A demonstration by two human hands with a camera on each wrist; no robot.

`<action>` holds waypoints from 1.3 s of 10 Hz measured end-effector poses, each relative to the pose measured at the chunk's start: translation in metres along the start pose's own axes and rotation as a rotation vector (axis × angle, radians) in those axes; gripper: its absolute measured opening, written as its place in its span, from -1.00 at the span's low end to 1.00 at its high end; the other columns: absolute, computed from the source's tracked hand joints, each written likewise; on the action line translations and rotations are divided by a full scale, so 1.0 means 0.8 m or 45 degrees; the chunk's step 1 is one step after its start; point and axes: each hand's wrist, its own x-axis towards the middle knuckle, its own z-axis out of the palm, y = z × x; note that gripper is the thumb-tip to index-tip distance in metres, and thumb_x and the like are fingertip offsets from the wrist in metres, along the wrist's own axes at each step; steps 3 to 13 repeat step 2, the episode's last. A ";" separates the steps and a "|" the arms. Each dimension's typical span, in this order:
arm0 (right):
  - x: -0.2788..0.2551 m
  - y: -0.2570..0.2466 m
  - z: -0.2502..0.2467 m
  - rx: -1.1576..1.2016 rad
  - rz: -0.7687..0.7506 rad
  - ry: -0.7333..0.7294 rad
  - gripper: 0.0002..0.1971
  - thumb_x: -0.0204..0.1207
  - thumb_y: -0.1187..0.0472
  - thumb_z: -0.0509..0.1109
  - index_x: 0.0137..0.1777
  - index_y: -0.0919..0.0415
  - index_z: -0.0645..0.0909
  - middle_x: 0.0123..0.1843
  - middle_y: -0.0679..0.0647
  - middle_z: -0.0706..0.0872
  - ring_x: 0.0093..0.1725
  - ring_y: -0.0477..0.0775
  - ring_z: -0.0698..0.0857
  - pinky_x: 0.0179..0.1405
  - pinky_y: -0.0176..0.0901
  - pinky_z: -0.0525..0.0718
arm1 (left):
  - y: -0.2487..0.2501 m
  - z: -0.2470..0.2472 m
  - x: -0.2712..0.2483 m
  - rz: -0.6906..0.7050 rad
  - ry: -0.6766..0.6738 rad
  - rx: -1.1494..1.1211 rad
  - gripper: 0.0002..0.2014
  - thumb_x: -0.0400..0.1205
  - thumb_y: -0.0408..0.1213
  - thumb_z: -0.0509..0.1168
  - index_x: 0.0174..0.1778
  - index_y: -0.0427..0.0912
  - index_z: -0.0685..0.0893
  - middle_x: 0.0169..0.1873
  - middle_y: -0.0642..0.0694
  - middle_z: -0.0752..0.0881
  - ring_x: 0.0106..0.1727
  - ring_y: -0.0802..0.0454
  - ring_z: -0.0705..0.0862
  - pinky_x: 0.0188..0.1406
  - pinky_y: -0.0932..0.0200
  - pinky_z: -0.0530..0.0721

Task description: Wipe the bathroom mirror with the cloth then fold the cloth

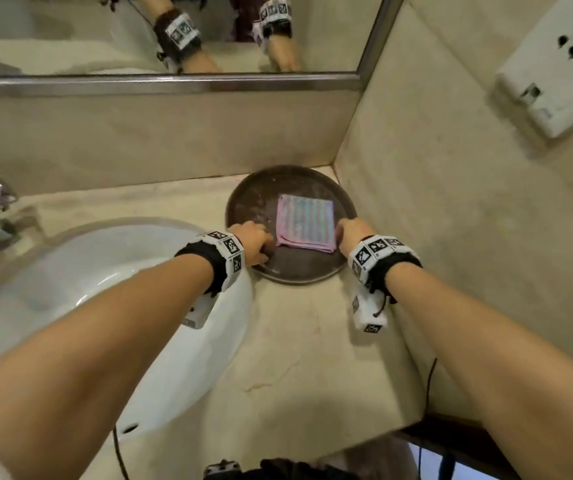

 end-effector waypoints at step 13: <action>-0.010 -0.005 -0.019 0.097 -0.027 0.028 -0.75 0.59 0.31 0.20 0.23 0.26 0.56 0.21 0.24 0.68 0.18 0.29 0.65 0.15 0.00 0.62 | 0.008 -0.033 -0.010 -0.027 0.075 -0.135 -0.73 0.61 -0.14 0.27 0.20 -0.09 0.67 0.17 -0.20 0.65 0.19 -0.21 0.61 0.18 -0.03 0.62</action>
